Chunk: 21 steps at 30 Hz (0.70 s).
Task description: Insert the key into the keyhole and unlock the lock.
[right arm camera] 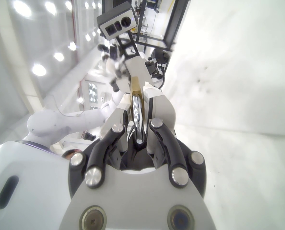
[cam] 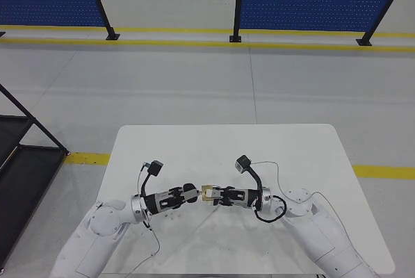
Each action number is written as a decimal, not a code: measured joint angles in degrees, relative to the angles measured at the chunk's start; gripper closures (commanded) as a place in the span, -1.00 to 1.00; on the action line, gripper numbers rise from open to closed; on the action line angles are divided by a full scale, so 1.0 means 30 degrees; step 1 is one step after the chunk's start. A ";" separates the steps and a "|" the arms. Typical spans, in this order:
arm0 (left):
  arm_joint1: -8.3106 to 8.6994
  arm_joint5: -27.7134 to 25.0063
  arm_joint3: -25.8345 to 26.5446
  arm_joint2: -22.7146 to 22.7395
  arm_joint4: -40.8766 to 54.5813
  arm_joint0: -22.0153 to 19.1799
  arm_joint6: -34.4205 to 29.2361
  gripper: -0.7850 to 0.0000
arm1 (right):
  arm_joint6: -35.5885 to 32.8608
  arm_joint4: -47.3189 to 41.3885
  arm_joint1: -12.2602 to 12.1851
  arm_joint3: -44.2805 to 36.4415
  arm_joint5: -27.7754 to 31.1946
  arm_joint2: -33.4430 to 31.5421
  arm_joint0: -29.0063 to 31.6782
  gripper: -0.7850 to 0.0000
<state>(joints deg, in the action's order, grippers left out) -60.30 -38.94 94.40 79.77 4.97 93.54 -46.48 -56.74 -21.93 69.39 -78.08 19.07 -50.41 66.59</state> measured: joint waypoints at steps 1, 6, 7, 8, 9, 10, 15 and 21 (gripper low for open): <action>0.0003 -0.0055 0.0018 -0.0004 -0.0176 0.0033 0.0169 1.00 | 0.0000 0.0000 0.0000 0.0000 0.0000 0.0000 0.0000 1.00; 0.0012 -0.0383 0.0030 -0.0129 -0.0746 0.0105 0.0850 1.00 | 0.0000 0.0000 -0.0001 0.0000 0.0000 0.0000 0.0000 1.00; 0.0013 -0.0451 0.0026 -0.0172 -0.0835 0.0106 0.0933 1.00 | 0.0000 0.0000 -0.0001 0.0001 0.0000 -0.0001 0.0000 1.00; 0.0014 -0.0525 0.0026 -0.0222 -0.0920 0.0109 0.1008 1.00 | 0.0000 0.0000 -0.0001 0.0001 0.0000 -0.0001 0.0000 1.00; 0.0015 -0.0632 0.0028 -0.0278 -0.1041 0.0110 0.1116 1.00 | 0.0000 0.0000 -0.0001 0.0001 0.0000 -0.0001 0.0000 1.00; 0.0017 -0.0728 0.0029 -0.0298 -0.1182 0.0105 0.1227 1.00 | 0.0000 0.0000 -0.0001 0.0001 0.0000 -0.0001 0.0000 1.00; 0.0019 -0.1435 0.0028 -0.0374 -0.2164 0.0123 0.2039 1.00 | 0.0000 0.0000 0.0000 0.0001 0.0000 -0.0001 0.0000 1.00; 0.0042 -0.2602 -0.0090 -0.0232 -0.3508 0.0203 0.3197 1.00 | 0.0000 0.0000 0.0000 0.0000 0.0000 0.0001 0.0000 1.00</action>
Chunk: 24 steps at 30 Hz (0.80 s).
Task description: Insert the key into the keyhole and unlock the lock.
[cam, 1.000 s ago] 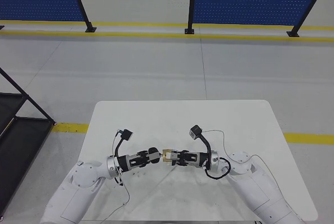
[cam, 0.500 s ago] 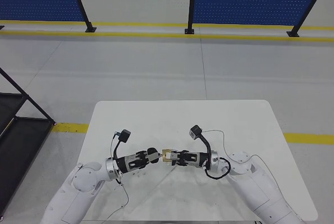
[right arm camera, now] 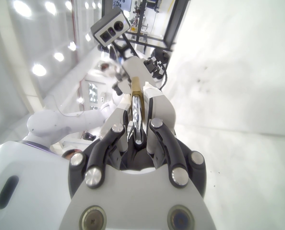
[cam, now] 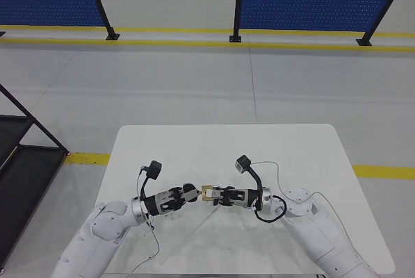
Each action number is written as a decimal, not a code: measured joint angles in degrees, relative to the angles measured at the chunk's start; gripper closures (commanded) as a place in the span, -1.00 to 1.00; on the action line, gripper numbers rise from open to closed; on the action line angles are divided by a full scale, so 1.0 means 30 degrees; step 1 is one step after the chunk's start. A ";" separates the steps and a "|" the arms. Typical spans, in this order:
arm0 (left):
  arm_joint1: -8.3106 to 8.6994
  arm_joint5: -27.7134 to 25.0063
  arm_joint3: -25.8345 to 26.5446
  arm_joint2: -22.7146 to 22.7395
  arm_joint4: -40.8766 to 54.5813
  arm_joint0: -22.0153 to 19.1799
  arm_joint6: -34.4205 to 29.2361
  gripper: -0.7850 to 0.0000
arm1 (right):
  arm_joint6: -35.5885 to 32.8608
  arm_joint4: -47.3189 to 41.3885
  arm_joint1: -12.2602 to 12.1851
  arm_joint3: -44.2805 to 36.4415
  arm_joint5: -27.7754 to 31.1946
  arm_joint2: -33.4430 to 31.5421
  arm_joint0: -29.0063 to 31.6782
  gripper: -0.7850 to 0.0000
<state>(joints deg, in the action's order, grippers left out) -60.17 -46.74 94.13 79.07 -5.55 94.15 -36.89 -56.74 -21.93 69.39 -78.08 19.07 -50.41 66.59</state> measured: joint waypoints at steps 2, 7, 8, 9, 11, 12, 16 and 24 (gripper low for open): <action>0.0008 -0.0204 -0.0011 0.0008 -0.0447 0.0041 0.0258 1.00 | 0.0000 0.0000 -0.0001 0.0000 0.0000 0.0000 0.0000 1.00; 0.0013 -0.0406 -0.0011 -0.0141 -0.1141 0.0096 0.0899 1.00 | 0.0000 0.0000 -0.0001 0.0000 0.0000 -0.0002 0.0000 1.00; 0.0015 -0.0429 -0.0017 -0.0169 -0.1240 0.0089 0.0986 1.00 | 0.0000 0.0000 -0.0001 0.0000 0.0000 -0.0002 0.0000 1.00; 0.0018 -0.0476 -0.0022 -0.0210 -0.1369 0.0078 0.1095 1.00 | 0.0000 0.0000 -0.0001 0.0000 0.0000 -0.0002 0.0000 1.00; 0.0023 -0.0581 -0.0022 -0.0229 -0.1631 0.0049 0.1296 1.00 | 0.0000 0.0000 -0.0001 0.0000 0.0000 -0.0002 0.0000 1.00; 0.0023 -0.0666 -0.0015 -0.0229 -0.1864 0.0044 0.1493 1.00 | 0.0000 0.0000 -0.0001 0.0000 0.0000 -0.0001 0.0000 1.00; 0.0012 -0.1055 0.0056 -0.0285 -0.2686 0.0075 0.2191 1.00 | 0.0000 0.0000 -0.0001 0.0000 0.0000 -0.0001 0.0000 1.00; -0.0011 -0.1693 0.0025 -0.0320 -0.4327 0.0120 0.3662 1.00 | 0.0000 0.0000 0.0000 0.0000 0.0000 -0.0001 0.0000 1.00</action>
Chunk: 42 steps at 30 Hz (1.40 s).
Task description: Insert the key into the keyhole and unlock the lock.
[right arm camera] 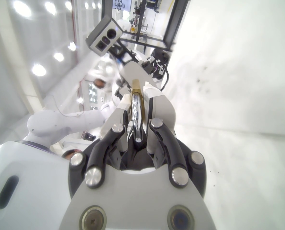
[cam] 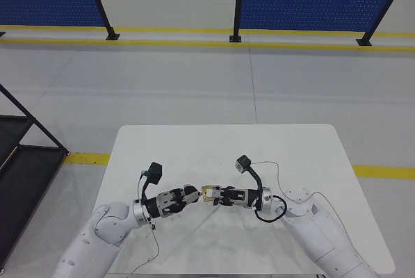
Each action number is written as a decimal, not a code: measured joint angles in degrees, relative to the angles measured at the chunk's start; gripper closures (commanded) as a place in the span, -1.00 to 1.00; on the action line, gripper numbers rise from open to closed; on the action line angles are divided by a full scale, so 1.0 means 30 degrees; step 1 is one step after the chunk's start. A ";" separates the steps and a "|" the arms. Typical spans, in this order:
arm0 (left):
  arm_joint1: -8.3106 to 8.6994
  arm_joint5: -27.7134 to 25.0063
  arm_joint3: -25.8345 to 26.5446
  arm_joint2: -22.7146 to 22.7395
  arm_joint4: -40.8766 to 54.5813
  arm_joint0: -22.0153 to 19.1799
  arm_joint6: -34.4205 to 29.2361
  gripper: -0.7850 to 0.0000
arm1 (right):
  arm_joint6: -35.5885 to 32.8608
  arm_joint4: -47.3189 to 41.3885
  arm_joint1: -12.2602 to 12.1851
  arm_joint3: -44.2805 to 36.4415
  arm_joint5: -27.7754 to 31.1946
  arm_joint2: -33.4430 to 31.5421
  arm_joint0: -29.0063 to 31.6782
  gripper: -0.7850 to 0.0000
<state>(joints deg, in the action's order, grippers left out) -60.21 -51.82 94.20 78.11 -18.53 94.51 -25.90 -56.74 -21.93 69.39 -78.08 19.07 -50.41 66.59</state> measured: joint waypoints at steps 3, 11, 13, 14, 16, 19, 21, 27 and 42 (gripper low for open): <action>-0.0010 -0.0252 0.0010 -0.0023 -0.0602 0.0051 0.0528 1.00 | 0.0000 0.0000 0.0000 0.0000 0.0000 0.0000 0.0000 1.00; -0.0109 -0.0556 0.0372 0.0199 -0.3376 0.0420 0.2890 1.00 | 0.0000 0.0000 0.0000 0.0000 0.0000 0.0000 0.0000 1.00; -0.0142 -0.0570 0.0488 0.0253 -0.4195 0.0593 0.3601 1.00 | 0.0000 0.0000 0.0000 0.0000 0.0000 0.0000 0.0000 1.00; -0.0154 -0.0536 0.0542 0.0296 -0.4535 0.0658 0.3901 1.00 | 0.0000 0.0000 0.0000 0.0000 0.0000 0.0000 0.0000 1.00; -0.0181 -0.0450 0.0676 0.0386 -0.5345 0.0826 0.4591 1.00 | 0.0000 0.0000 0.0000 0.0000 0.0000 0.0000 0.0000 1.00; -0.0203 -0.0463 0.0867 0.0498 -0.6319 0.1078 0.5429 1.00 | 0.0000 0.0000 0.0000 0.0000 0.0000 0.0000 0.0000 1.00; -0.0216 -0.0382 0.1025 0.0556 -0.7001 0.1251 0.5920 1.00 | 0.0000 0.0000 0.0000 0.0000 0.0000 0.0000 0.0000 1.00; -0.0266 -0.0104 0.1265 0.0463 -0.8610 0.1563 0.7068 1.00 | 0.0000 0.0001 -0.0001 0.0000 0.0000 0.0000 0.0000 1.00; -0.0354 0.0981 0.2150 0.0485 -1.2799 0.2239 1.0398 1.00 | 0.0000 0.0000 0.0000 0.0000 0.0000 -0.0001 0.0000 1.00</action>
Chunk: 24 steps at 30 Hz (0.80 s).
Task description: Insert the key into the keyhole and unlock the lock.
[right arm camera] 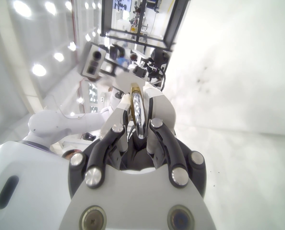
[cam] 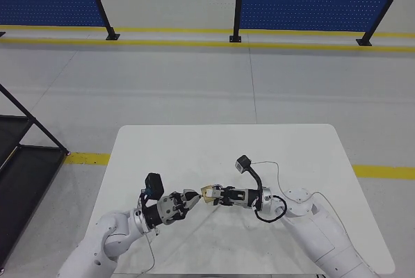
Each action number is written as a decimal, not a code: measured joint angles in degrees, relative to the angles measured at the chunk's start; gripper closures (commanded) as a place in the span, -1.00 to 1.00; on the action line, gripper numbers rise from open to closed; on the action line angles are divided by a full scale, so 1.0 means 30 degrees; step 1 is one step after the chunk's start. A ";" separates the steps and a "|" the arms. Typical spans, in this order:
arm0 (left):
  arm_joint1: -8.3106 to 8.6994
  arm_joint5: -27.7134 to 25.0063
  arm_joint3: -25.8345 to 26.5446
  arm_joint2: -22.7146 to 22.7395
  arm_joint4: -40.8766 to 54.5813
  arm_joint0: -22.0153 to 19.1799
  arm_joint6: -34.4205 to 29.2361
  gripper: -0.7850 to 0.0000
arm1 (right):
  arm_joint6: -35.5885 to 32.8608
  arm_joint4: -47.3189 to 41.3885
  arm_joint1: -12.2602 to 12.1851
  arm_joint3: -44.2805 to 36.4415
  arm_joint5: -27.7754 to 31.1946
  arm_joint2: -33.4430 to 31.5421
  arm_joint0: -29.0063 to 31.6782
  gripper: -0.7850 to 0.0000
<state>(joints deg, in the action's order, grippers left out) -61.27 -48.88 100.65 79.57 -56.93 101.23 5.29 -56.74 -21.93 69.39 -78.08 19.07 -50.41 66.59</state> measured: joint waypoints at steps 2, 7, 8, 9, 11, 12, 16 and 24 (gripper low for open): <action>-0.0020 0.0219 0.0083 -0.0046 -0.0689 0.0109 0.0642 1.00 | 0.0000 0.0000 0.0000 0.0000 0.0000 0.0000 0.0000 1.00; -0.0051 0.0776 0.0133 -0.0177 -0.2513 0.0299 0.2230 1.00 | 0.0000 0.0001 0.0000 0.0000 0.0000 0.0000 0.0000 1.00; -0.0053 0.0889 0.0134 -0.0198 -0.2799 0.0330 0.2454 1.00 | 0.0000 0.0001 0.0000 0.0000 0.0000 0.0000 0.0000 1.00; -0.0055 0.0992 0.0127 -0.0237 -0.3125 0.0371 0.2726 1.00 | 0.0000 0.0002 0.0000 0.0000 0.0000 0.0001 0.0000 1.00; -0.0055 0.1138 0.0112 -0.0278 -0.3562 0.0415 0.3085 1.00 | 0.0000 0.0002 0.0000 0.0000 0.0000 0.0001 0.0000 1.00; -0.0053 0.1217 0.0106 -0.0299 -0.3811 0.0435 0.3317 1.00 | 0.0000 0.0002 0.0000 0.0000 0.0000 0.0001 0.0000 1.00; -0.0044 0.1723 0.0160 -0.0306 -0.4808 0.0491 0.4143 1.00 | 0.0000 0.0000 0.0000 0.0000 0.0000 0.0001 0.0000 1.00; -0.0033 0.2849 0.0051 -0.0601 -0.6980 0.0633 0.5881 1.00 | 0.0000 0.0001 0.0000 0.0000 0.0000 0.0000 0.0000 1.00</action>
<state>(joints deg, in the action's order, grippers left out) -61.37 -40.33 100.81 77.77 -77.87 103.13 22.93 -56.74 -21.93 69.39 -78.08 19.07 -50.41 66.59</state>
